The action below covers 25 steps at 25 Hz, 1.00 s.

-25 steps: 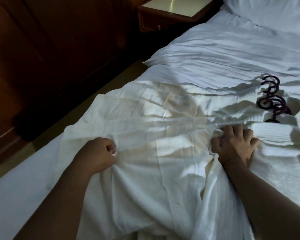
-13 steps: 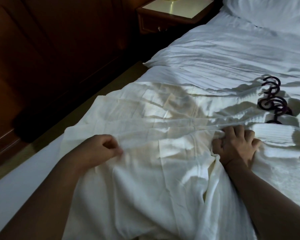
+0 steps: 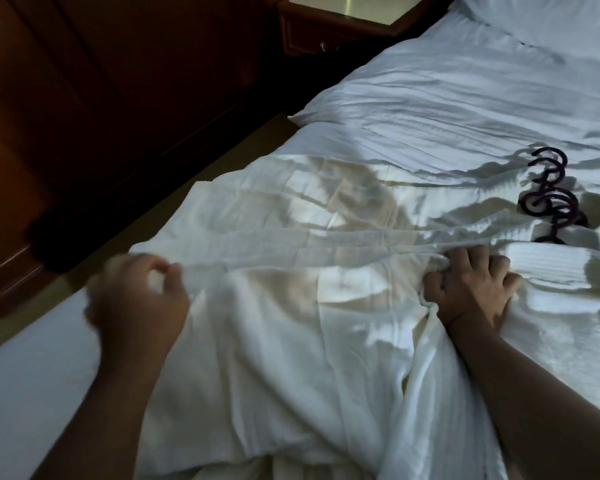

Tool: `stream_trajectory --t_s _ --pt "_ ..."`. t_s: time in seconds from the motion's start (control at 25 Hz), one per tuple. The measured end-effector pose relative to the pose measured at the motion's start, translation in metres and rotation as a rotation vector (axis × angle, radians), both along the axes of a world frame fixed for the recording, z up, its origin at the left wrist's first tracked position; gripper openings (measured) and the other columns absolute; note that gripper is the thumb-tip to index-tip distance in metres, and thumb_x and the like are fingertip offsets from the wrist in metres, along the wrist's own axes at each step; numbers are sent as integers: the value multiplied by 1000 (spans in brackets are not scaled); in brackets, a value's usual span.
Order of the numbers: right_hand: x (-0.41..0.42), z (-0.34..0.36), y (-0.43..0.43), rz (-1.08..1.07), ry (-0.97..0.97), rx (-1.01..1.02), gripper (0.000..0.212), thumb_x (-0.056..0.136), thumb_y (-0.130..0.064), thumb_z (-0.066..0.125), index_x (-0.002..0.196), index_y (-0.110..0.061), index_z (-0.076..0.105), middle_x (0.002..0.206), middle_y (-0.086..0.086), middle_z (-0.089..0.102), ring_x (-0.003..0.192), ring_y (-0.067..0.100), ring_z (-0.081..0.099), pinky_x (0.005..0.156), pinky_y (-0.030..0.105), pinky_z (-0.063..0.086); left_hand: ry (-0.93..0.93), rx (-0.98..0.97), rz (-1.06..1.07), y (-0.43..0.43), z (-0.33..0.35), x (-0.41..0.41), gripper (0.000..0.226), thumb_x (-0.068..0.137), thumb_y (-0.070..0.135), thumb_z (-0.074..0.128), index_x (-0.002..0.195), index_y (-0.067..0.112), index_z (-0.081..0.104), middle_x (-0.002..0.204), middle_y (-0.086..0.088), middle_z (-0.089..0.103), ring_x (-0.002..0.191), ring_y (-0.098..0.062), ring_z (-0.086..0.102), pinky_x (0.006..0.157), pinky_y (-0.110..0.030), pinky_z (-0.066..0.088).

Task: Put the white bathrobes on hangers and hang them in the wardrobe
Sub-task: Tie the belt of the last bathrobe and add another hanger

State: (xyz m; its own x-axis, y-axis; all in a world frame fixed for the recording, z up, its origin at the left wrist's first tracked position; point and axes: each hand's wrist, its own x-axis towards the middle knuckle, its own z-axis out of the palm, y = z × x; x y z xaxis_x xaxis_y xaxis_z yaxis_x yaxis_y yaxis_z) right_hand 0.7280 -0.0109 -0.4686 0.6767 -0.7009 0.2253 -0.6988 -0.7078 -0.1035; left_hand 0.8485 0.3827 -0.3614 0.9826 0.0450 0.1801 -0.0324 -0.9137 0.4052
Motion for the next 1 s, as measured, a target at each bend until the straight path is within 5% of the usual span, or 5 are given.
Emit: stream_trajectory --t_s 0.16,0.52,0.72,0.84,1.0 --pt "-1 2 1 -1 -14 12 45 75 -43 42 98 -9 60 105 16 50 104 38 41 93 57 36 436 -62 515 20 -19 -62 69 88 52 68 139 15 42 143 -25 38 125 -51 42 100 -61 40" --pt "-1 0 1 -5 -4 2 46 76 -44 41 99 -8 60 104 20 49 105 41 41 95 62 35 45 -45 179 69 -12 -34 36 105 41 47 90 10 54 75 -13 54 68 -32 52 61 -38 39" --pt "-1 -1 0 1 -19 -2 46 75 -43 42 99 -8 60 104 19 49 104 40 40 94 60 35 78 135 298 96 -11 -47 68 83 64 57 136 24 43 129 -24 54 115 -50 53 90 -62 49" --pt "1 -2 -2 4 -27 2 45 75 -43 42 99 -8 60 104 19 49 105 40 41 95 60 35 108 155 -133 37 -32 -111 65 90 53 48 143 16 51 137 -23 51 127 -47 48 94 -57 41" --pt "2 0 1 2 -37 -4 44 74 -41 41 98 -8 57 107 19 48 105 39 40 95 59 34 420 203 -156 -6 -90 -139 77 93 72 12 162 37 6 171 -12 -1 157 -35 5 118 -60 16"
